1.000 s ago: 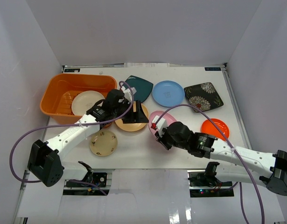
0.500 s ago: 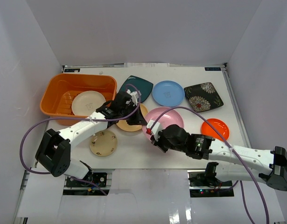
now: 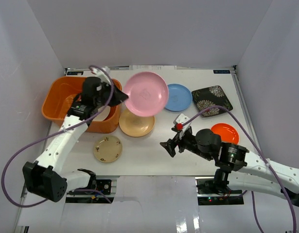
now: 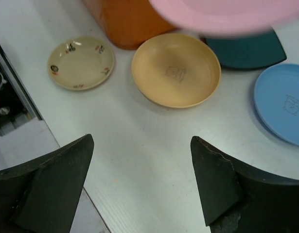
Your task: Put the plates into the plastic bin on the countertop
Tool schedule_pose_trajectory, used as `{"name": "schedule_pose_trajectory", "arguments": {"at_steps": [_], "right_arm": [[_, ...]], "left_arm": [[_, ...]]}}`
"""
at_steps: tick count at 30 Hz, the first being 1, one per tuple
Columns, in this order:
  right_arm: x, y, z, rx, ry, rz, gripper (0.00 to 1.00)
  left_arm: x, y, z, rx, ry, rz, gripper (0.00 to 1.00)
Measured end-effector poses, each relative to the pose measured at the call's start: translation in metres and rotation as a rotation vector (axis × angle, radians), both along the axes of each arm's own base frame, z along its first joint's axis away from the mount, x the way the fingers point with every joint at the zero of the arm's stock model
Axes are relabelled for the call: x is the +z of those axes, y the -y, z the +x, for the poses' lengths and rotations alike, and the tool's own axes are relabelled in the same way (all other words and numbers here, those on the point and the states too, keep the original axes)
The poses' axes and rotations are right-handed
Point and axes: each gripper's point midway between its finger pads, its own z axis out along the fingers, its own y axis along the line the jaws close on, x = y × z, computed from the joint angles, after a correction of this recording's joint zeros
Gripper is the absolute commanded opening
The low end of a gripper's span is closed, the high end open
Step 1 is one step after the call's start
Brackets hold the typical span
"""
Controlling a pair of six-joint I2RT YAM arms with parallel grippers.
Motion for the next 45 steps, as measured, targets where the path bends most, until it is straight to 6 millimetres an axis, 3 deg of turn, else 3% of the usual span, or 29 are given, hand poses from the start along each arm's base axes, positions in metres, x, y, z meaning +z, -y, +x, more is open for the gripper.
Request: {"name": "schedule_pose_trajectory", "arguments": {"at_steps": [4,7,10,12,17,22,25,26,32,37,42,45], "right_arm": [[0.013,0.01,0.006,-0.068,0.007,0.067,0.8],[-0.002,0.017,0.015,-0.142,-0.002,0.037,0.74],[-0.024,0.021,0.024,-0.209,-0.012,-0.027,0.69],[-0.039,0.024,0.032,-0.259,-0.025,-0.076,0.66],[-0.074,0.026,0.052,-0.344,-0.123,-0.145,0.64],[-0.102,0.021,0.069,-0.397,-0.246,-0.126,0.71],[-0.123,0.015,0.085,-0.424,-0.326,-0.115,0.77],[-0.131,0.015,0.092,-0.442,-0.352,-0.116,0.82],[-0.165,0.004,0.122,-0.524,-0.451,-0.088,0.87],[-0.172,-0.022,0.147,-0.548,-0.488,-0.024,0.8],[-0.177,-0.035,0.168,-0.59,-0.503,0.032,0.71],[-0.187,-0.04,0.179,-0.619,-0.516,0.04,0.64]], "left_arm": [[0.061,-0.079,0.028,0.254,0.162,-0.011,0.0],[0.068,-0.141,0.034,0.442,0.188,0.019,0.0],[0.047,-0.206,0.036,0.664,0.15,0.053,0.0],[0.018,-0.244,0.031,0.802,0.077,0.07,0.0],[-0.035,-0.288,0.027,0.973,-0.084,0.101,0.0],[-0.066,-0.303,0.025,1.036,-0.163,0.133,0.0],[-0.08,-0.306,0.028,1.042,-0.202,0.14,0.18],[-0.084,-0.306,0.03,1.042,-0.215,0.14,0.34],[-0.1,-0.304,0.037,1.024,-0.248,0.125,0.63],[-0.088,-0.298,0.042,0.994,-0.201,0.094,0.74],[-0.055,-0.277,0.038,0.91,-0.089,0.014,0.75],[-0.025,-0.251,0.033,0.814,0.008,-0.033,0.69]]}}
